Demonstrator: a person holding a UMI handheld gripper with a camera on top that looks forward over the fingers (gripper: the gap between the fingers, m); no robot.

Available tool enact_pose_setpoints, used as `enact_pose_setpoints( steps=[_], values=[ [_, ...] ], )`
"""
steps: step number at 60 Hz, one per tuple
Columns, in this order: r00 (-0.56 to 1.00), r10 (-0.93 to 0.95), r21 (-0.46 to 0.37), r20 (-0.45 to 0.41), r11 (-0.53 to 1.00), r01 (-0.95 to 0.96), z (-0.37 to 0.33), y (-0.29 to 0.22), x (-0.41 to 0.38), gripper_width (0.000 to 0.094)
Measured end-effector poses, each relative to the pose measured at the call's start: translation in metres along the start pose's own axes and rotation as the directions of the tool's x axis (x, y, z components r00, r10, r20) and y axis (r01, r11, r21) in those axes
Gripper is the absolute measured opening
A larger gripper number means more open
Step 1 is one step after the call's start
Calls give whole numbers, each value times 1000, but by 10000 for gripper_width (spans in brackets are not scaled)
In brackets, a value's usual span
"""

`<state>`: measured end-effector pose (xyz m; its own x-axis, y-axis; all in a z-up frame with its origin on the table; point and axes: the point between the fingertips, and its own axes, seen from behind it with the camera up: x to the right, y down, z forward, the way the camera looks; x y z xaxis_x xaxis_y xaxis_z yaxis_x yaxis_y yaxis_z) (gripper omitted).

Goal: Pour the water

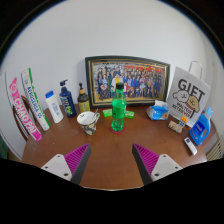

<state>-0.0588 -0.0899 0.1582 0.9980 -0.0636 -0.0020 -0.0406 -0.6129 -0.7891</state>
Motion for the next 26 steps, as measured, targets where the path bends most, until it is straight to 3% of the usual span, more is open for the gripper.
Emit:
enact_pose_setpoints(
  steps=[19, 26],
  values=[
    [999, -29, -20, 12, 999, 29, -73, 39, 7, 854],
    [997, -61, 18, 44, 998, 60, -90, 37, 3, 856]
  ],
)
